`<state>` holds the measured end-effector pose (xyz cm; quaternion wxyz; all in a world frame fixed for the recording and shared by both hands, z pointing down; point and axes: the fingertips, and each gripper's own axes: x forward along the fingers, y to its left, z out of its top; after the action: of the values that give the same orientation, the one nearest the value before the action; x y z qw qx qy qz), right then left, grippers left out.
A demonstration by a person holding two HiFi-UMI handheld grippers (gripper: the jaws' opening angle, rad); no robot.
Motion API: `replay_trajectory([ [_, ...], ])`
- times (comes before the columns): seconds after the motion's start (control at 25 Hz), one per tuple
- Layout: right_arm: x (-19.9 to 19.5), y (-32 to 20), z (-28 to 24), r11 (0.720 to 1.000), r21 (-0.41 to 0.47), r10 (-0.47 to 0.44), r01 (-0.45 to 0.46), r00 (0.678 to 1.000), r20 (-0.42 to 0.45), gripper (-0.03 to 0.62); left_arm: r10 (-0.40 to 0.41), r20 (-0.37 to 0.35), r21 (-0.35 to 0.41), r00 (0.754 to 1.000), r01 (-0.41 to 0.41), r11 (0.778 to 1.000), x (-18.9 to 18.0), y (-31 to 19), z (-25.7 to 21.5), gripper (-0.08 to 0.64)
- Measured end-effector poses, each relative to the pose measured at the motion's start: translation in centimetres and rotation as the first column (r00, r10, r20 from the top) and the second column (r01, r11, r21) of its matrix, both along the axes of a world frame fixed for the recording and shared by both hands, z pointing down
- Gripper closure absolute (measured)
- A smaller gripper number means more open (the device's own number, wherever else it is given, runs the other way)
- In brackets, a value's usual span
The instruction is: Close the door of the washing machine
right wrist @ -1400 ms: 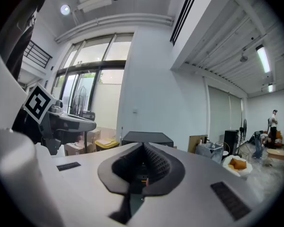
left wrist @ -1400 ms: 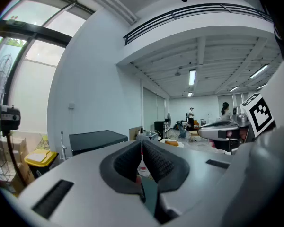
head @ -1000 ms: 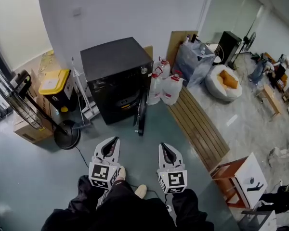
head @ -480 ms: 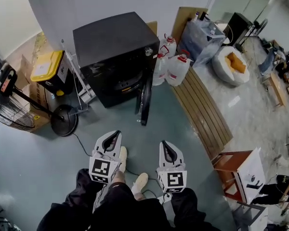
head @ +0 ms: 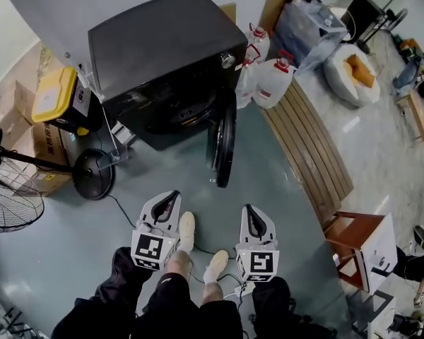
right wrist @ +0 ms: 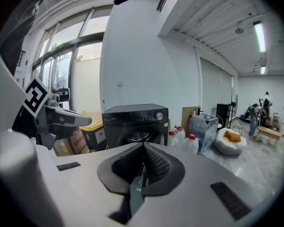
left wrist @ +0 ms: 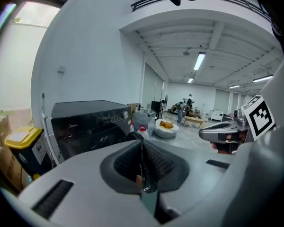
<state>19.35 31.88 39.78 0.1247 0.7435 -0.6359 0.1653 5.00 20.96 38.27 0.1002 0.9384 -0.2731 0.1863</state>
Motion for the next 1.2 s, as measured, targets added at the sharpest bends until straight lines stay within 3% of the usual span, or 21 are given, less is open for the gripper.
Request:
replay_trajectory([
  [0.6, 3.1, -6.7, 17.0, 0.988, -0.142, 0.073, -0.066, 0.996, 0.045, 0.575, 0.07, 0.037, -0.124, 0.997, -0.065, 0.99, 3.3, -7.3, 16.0, 0.529],
  [0.92, 4.0, -8.6, 23.9, 0.986, -0.168, 0.032, -0.022, 0.998, 0.056, 0.574, 0.069, 0.055, -0.173, 0.996, -0.058, 0.983, 4.1, -8.8, 22.9, 0.529],
  [1.0, 3.9, -8.9, 25.2, 0.984, -0.178, 0.027, -0.012, 0.996, 0.083, 0.432, 0.071, 0.063, -0.178, 0.996, -0.058, 0.982, 3.9, -8.8, 24.0, 0.529],
  [1.08, 3.6, -9.1, 26.3, 0.981, -0.191, 0.01, 0.007, 0.996, 0.091, 0.432, 0.056, 0.056, -0.181, 0.997, -0.045, 0.983, 3.6, -8.8, 24.7, 0.529],
  [1.2, 2.9, -9.6, 28.0, 0.975, -0.215, -0.026, 0.047, 0.995, 0.099, 0.375, 0.047, 0.081, -0.201, 0.996, -0.03, 0.979, 2.8, -8.8, 25.8, 0.531],
])
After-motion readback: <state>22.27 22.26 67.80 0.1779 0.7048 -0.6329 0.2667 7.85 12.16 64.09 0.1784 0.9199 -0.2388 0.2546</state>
